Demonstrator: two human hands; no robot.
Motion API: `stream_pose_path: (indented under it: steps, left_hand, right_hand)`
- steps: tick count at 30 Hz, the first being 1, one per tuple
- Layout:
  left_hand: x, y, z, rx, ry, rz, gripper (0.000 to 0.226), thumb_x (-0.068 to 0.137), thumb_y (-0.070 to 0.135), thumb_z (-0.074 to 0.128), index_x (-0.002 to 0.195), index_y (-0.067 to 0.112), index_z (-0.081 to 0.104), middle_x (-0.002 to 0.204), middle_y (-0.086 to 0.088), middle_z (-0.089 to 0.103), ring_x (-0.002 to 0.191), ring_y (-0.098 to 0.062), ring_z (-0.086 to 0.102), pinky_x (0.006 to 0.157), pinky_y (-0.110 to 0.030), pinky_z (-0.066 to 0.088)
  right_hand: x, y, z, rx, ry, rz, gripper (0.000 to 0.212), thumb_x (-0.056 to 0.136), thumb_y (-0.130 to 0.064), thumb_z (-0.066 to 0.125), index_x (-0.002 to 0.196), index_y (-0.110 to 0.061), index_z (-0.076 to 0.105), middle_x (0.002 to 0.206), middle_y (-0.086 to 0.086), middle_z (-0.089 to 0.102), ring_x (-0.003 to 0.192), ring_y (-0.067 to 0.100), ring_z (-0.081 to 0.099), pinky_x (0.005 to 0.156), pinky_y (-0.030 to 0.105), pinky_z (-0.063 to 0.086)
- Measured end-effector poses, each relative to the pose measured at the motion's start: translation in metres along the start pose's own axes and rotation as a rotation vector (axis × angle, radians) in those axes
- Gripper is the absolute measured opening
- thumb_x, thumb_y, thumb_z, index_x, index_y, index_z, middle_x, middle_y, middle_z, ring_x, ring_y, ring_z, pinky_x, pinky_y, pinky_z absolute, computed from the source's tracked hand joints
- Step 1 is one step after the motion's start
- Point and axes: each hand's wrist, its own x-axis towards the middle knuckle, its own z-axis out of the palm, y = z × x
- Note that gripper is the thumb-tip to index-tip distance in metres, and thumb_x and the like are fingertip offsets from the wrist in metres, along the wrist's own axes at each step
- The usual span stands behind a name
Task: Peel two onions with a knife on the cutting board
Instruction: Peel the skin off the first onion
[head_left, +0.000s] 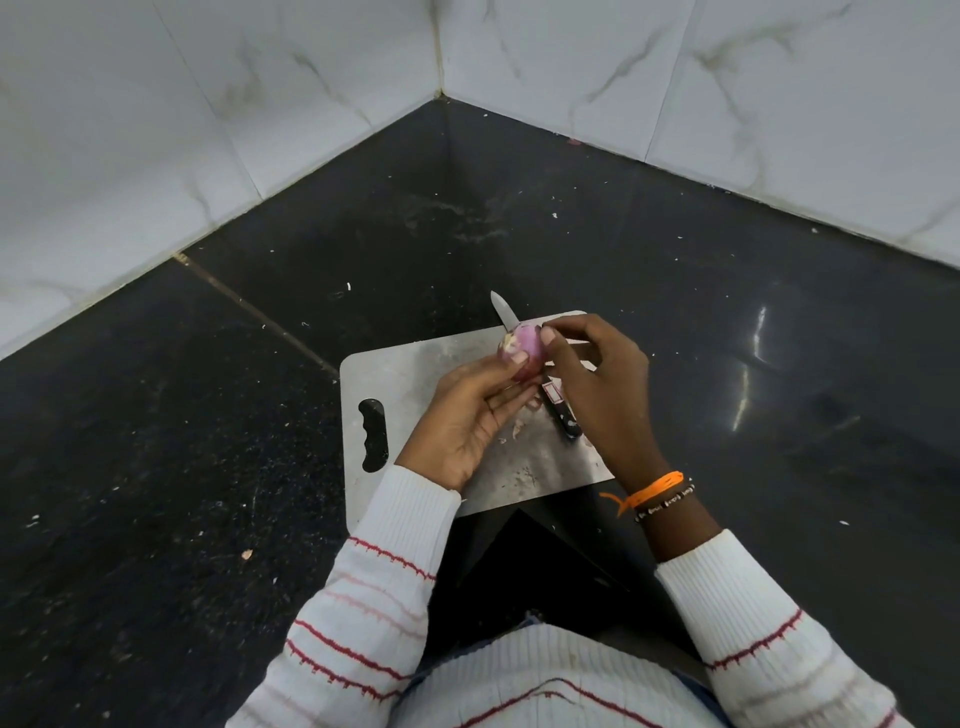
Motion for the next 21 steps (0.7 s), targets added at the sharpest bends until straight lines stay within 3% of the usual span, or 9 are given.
stream_pose_path:
  steps: [3,10,14,19,21]
  left_hand:
    - [0.0015,0.0006,-0.001,0.005,-0.009,-0.003,0.024,0.087,0.005,0.06,0.111,0.0,0.063,0.098,-0.014,0.072,0.09,-0.019,0.071,0.084,-0.026,0.056]
    - [0.0031,-0.0015,-0.0028,-0.01,0.023,-0.01,0.02,0.086,0.003,0.059,0.106,0.0,0.065,0.093,-0.013,0.074,0.089,-0.019,0.071,0.084,-0.026,0.056]
    - [0.0035,-0.0012,-0.0027,-0.012,0.027,-0.013,0.027,0.085,0.003,0.061,0.11,-0.003,0.062,0.1,-0.016,0.071,0.095,-0.021,0.07,0.085,-0.027,0.056]
    - [0.0037,-0.0026,-0.0017,-0.018,0.046,-0.001,0.015,0.086,0.004,0.061,0.1,0.001,0.065,0.088,-0.012,0.074,0.083,-0.017,0.072,0.075,-0.022,0.058]
    - [0.0045,-0.0036,-0.0019,-0.023,0.058,0.004,0.014,0.086,0.004,0.062,0.1,0.002,0.065,0.089,-0.012,0.074,0.085,-0.018,0.072,0.077,-0.023,0.058]
  right_hand:
    - [0.0015,0.0,0.001,-0.028,-0.001,-0.006,0.011,0.084,-0.015,0.066,0.093,-0.012,0.071,0.087,-0.006,0.07,0.08,0.0,0.065,0.069,0.01,0.049]
    - [0.0011,0.0004,0.0,-0.017,-0.034,-0.024,0.006,0.082,-0.014,0.069,0.087,-0.017,0.07,0.082,-0.011,0.068,0.078,0.0,0.066,0.067,0.011,0.051]
    - [0.0035,0.0006,-0.0026,-0.048,-0.033,-0.032,0.008,0.082,-0.009,0.067,0.087,-0.015,0.071,0.078,-0.011,0.067,0.074,-0.003,0.064,0.069,0.01,0.05]
    - [0.004,0.0046,-0.001,-0.02,-0.01,0.011,0.012,0.088,-0.012,0.059,0.087,-0.016,0.071,0.083,-0.005,0.069,0.08,0.01,0.067,0.077,0.034,0.057]
    - [0.0037,0.005,0.0011,-0.018,0.022,0.019,0.017,0.088,-0.006,0.055,0.085,-0.015,0.068,0.084,-0.006,0.067,0.083,0.012,0.066,0.077,0.035,0.057]
